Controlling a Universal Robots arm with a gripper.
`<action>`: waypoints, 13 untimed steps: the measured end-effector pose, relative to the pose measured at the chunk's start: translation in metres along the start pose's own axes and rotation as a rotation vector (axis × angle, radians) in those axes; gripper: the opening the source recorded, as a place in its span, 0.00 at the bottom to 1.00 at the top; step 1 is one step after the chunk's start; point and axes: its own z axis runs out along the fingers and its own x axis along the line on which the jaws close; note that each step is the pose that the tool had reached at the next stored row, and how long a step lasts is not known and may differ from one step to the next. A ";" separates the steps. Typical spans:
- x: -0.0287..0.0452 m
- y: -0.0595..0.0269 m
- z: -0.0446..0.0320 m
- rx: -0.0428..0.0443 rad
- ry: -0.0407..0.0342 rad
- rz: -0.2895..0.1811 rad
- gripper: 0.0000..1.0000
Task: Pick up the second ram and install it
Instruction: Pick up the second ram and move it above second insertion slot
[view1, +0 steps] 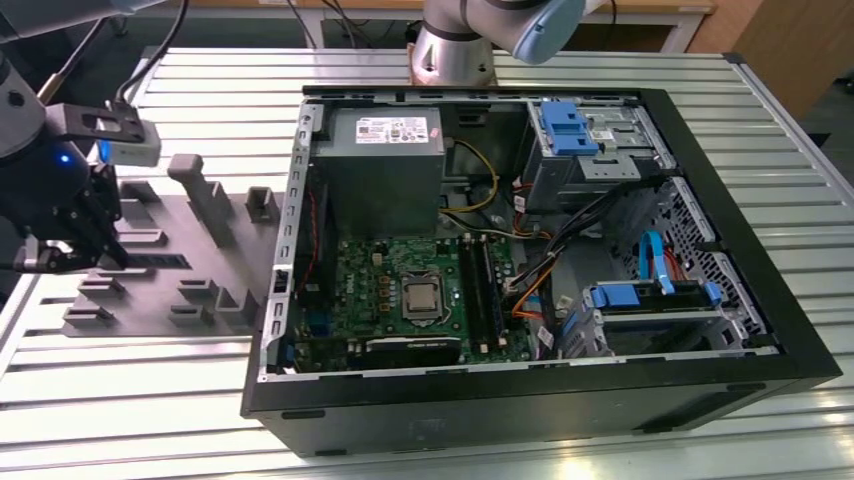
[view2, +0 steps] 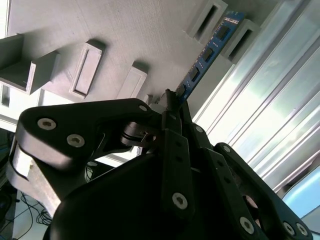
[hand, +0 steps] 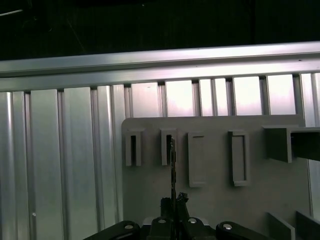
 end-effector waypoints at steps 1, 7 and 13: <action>0.0000 0.0000 -0.0007 0.0000 0.0000 0.000 0.14; 0.0000 0.0001 -0.0038 0.0000 0.0000 0.000 0.14; 0.0000 0.0001 -0.0064 0.0002 -0.0002 0.000 0.14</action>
